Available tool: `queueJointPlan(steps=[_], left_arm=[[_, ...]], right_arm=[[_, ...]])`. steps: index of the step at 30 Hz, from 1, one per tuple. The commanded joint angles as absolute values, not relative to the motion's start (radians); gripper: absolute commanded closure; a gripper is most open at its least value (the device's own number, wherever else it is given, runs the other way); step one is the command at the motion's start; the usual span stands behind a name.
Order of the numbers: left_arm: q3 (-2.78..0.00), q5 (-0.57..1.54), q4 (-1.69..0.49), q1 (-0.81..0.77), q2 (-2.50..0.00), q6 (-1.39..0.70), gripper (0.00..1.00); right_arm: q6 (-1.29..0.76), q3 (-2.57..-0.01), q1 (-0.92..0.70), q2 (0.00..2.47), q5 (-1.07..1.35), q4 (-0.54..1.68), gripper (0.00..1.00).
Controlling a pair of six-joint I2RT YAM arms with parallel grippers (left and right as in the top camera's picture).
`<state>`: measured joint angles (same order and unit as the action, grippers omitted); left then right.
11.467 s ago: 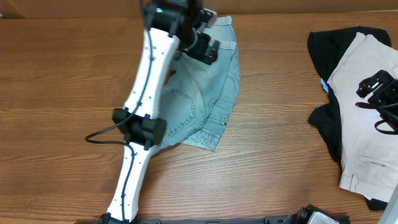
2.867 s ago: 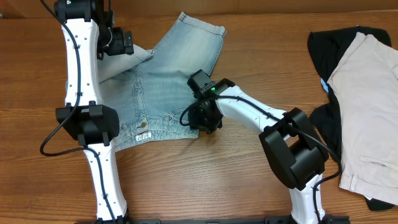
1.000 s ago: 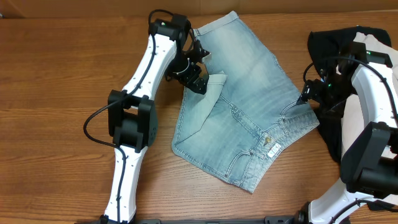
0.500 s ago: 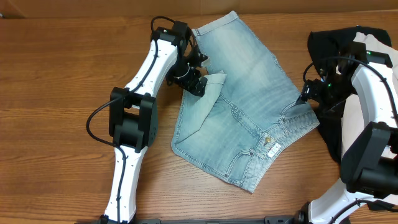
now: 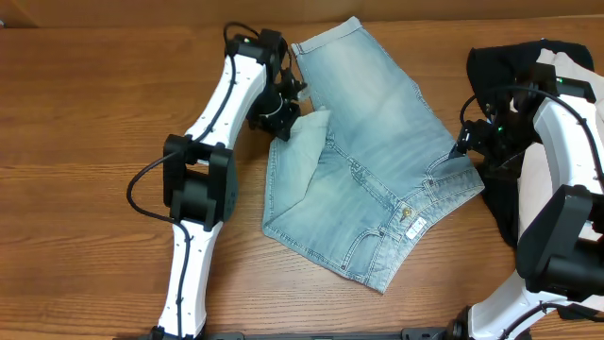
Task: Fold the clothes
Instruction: 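Pull the leg hem left with the left gripper to straighten the shorts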
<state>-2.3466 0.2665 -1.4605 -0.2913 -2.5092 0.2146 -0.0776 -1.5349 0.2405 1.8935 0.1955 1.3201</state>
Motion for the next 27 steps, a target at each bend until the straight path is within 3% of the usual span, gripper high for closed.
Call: queueJointPlan(steps=[1, 6, 16, 21, 27], left_arm=[[-2.538, 0.153, -1.542, -0.237, -2.475, 0.113, 0.96], [-2.676, 0.019, -1.574, -0.161, -2.475, 0.023, 0.83], [-2.624, -0.013, -1.690, -0.043, -2.479, -0.047, 0.79], [-2.574, -0.060, -1.690, -0.005, -2.480, -0.140, 0.69], [-2.559, -0.138, -1.690, 0.070, -2.479, -0.183, 0.66]], right_arm=[[-0.074, -1.551, 0.235, 1.880, 0.204, 1.314, 0.16], [-0.074, -1.551, 0.235, 1.880, 0.220, 1.312, 0.16], [-0.074, -1.551, 0.235, 1.880, 0.254, 1.307, 0.16], [-0.074, -1.551, 0.229, 1.880, 0.313, 1.313, 0.18], [-0.074, -1.551, 0.130, 1.880, 0.342, 1.314, 0.20]])
